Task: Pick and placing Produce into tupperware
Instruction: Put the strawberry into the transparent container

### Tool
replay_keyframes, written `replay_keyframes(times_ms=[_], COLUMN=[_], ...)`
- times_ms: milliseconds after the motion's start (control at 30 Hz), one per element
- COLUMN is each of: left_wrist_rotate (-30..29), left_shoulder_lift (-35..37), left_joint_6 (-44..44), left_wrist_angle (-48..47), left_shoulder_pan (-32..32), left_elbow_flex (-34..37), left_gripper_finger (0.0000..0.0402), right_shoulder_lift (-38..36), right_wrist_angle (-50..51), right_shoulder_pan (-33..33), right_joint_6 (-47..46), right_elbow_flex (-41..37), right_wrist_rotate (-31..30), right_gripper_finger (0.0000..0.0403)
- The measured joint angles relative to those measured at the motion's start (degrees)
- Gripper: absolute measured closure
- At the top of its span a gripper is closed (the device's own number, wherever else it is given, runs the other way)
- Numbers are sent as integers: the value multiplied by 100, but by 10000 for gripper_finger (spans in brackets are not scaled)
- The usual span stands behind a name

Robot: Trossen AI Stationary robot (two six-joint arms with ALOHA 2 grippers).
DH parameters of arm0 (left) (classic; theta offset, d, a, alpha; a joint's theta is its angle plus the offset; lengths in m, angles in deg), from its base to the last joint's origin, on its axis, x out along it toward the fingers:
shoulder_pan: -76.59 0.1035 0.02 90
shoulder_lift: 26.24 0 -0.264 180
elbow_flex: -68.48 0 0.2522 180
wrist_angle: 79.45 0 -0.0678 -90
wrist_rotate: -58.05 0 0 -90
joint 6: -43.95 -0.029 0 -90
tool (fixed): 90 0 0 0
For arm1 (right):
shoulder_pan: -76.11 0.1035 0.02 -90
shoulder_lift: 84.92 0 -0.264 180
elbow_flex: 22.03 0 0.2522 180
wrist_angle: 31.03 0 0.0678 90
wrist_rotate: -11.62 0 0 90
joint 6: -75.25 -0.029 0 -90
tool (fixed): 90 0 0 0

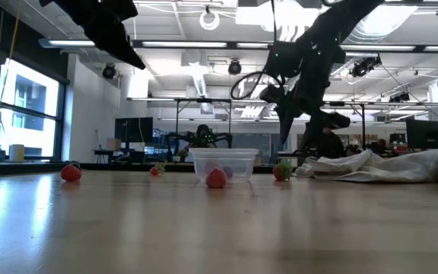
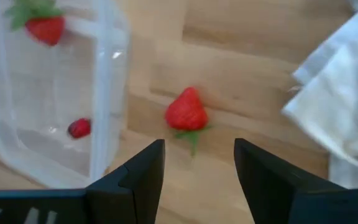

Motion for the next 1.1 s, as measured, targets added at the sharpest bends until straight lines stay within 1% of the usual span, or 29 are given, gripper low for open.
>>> replay_keyframes(times_ms=[133,267,400,533,667,1100], left_wrist_rotate=[0,1,0,0,1,0], left_shoulder_lift=[0,0,0,0,0,0], left_joint_6=[0,1,2,0,1,2], left_wrist_angle=[1,0,1,1,1,0], left_shoulder_pan=[0,0,0,0,0,0], left_elbow_flex=[0,0,0,0,0,0], left_gripper_finger=[266,266,266,266,266,266], right_shoulder_lift=[0,87,371,725,870,870], right_wrist_angle=[-389,-536,-748,-898,-1167,-1022], right_shoulder_pan=[-130,-127,-127,-101,-101,7], right_joint_6=[-28,-94,-94,-84,-92,-109], right_elbow_flex=[-165,-173,-171,-173,-173,-171], right_wrist_rotate=[155,149,334,332,331,130], right_gripper_finger=[205,201,201,201,201,201])
